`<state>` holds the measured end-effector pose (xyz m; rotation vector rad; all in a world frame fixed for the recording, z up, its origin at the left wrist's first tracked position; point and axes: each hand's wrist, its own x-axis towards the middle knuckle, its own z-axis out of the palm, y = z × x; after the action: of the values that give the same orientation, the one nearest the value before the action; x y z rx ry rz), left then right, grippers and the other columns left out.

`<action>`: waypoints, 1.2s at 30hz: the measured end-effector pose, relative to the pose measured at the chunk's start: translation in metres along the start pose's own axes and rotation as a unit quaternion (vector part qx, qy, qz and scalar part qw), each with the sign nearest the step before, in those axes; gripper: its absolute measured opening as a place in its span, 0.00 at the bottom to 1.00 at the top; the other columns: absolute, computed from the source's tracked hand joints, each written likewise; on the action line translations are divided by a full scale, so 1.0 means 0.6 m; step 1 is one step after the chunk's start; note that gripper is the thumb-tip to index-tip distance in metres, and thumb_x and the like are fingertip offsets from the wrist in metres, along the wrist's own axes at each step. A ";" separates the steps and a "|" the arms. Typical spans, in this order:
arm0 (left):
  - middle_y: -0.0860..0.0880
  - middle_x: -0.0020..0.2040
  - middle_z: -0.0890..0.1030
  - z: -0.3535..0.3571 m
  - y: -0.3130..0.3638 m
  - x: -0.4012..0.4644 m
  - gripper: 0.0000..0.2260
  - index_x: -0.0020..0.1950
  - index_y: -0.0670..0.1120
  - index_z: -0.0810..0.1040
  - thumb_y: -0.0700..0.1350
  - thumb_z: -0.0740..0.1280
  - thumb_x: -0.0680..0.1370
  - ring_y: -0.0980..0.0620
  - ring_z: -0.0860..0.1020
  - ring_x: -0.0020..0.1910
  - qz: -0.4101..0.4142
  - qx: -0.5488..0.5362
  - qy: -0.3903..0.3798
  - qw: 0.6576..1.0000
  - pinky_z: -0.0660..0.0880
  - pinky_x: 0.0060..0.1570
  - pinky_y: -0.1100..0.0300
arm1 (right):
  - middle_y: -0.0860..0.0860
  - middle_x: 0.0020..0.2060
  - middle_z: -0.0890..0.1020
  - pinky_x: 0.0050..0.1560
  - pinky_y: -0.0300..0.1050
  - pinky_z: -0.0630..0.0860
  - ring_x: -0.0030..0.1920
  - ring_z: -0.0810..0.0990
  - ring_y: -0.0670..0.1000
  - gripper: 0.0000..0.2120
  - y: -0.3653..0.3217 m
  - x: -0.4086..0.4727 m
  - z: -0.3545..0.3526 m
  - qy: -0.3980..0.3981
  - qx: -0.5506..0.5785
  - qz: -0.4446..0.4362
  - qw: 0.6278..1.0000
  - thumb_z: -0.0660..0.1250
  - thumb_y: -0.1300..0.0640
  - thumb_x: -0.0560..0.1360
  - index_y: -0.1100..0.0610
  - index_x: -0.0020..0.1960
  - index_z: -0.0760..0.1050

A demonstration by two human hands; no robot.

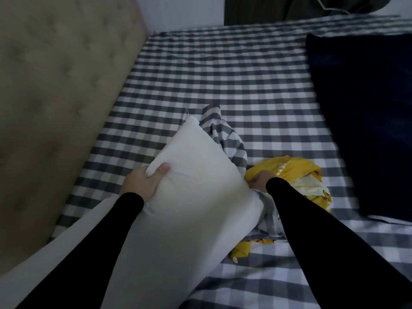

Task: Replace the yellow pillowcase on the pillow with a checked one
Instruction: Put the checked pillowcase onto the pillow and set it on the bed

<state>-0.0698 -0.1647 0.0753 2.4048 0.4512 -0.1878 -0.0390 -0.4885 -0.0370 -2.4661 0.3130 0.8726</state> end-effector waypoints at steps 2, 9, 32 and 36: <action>0.47 0.39 0.79 0.002 -0.001 0.010 0.22 0.35 0.51 0.73 0.69 0.61 0.72 0.42 0.78 0.43 0.001 0.015 -0.005 1.000 0.75 0.49 0.51 | 0.56 0.43 0.80 0.49 0.43 0.70 0.52 0.77 0.57 0.19 -0.003 -0.001 -0.002 -0.031 -0.021 0.018 0.999 0.61 0.45 0.78 0.61 0.42 0.79; 0.46 0.40 0.81 0.007 -0.008 0.020 0.25 0.38 0.48 0.76 0.70 0.62 0.71 0.42 0.79 0.44 -0.008 0.009 -0.001 1.000 0.76 0.51 0.50 | 0.54 0.52 0.81 0.50 0.42 0.71 0.50 0.76 0.52 0.17 0.016 -0.003 -0.007 -0.057 0.082 0.019 0.995 0.68 0.48 0.75 0.58 0.58 0.80; 0.48 0.32 0.74 -0.058 0.059 -0.055 0.23 0.34 0.41 0.75 0.61 0.65 0.75 0.49 0.72 0.33 0.010 -0.150 0.083 0.985 0.67 0.33 0.57 | 0.52 0.31 0.74 0.33 0.42 0.67 0.31 0.70 0.49 0.13 -0.014 -0.172 -0.061 0.164 0.256 0.025 0.953 0.61 0.55 0.78 0.58 0.37 0.74; 0.48 0.32 0.74 -0.066 0.077 -0.064 0.24 0.32 0.42 0.73 0.62 0.64 0.75 0.49 0.72 0.33 0.013 -0.156 0.087 0.984 0.67 0.35 0.57 | 0.54 0.27 0.73 0.35 0.46 0.68 0.30 0.71 0.53 0.14 -0.005 -0.189 -0.045 0.163 0.359 0.024 0.918 0.64 0.56 0.76 0.56 0.31 0.75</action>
<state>-0.0876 -0.1826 0.1427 2.1239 0.4896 0.1012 -0.1109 -0.4950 0.0543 -1.8903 0.6776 0.2654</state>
